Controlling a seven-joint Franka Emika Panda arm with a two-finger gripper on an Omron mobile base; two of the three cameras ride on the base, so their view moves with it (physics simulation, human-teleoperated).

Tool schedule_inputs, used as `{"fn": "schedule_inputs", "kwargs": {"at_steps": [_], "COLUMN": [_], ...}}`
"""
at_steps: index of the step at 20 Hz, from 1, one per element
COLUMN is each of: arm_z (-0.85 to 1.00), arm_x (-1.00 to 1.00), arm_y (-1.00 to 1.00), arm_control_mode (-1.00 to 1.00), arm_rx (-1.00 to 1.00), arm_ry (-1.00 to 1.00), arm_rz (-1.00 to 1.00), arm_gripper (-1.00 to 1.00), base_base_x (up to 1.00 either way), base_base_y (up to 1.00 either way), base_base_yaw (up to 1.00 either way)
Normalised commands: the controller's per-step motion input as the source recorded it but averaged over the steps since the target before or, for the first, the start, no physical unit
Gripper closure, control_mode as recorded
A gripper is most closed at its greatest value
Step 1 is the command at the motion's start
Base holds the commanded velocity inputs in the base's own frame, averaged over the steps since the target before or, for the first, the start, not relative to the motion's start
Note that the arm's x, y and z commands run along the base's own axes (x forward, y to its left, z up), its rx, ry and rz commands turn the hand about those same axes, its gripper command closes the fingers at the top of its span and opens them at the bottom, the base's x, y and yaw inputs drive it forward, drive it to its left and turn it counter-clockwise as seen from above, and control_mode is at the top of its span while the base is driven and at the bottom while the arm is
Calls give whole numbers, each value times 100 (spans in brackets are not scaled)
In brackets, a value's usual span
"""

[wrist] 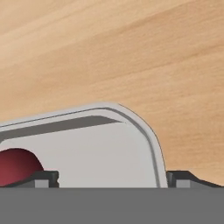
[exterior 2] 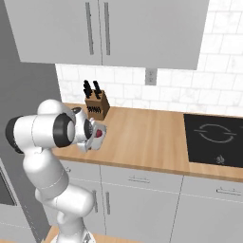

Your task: Take the meat container that has the chicken drumstick and place it on the second highest rack of the freezer. Then take the vegetable container that has the tomato and mushroom and place it on the highest rack of the freezer.

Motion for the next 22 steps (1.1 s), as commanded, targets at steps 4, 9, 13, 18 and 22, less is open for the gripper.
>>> {"fn": "schedule_inputs", "kwargs": {"at_steps": [4, 9, 13, 18, 22], "arm_z": [0, 0, 0, 0, 27], "arm_x": [0, 0, 0, 0, 0], "arm_y": [0, 0, 0, 1, -4], "arm_control_mode": [-100, -100, -100, -100, -100], "arm_rx": [0, 0, 0, 0, 0], "arm_ry": [0, 0, 0, 0, 0], "arm_rz": [0, 0, 0, 0, 0], "arm_gripper": [100, 100, 100, 100, 100], "base_base_x": [0, 0, 0, 0, 0], "base_base_y": [0, 0, 0, 0, 0], "base_base_yaw": [0, 0, 0, 0, 0]}}
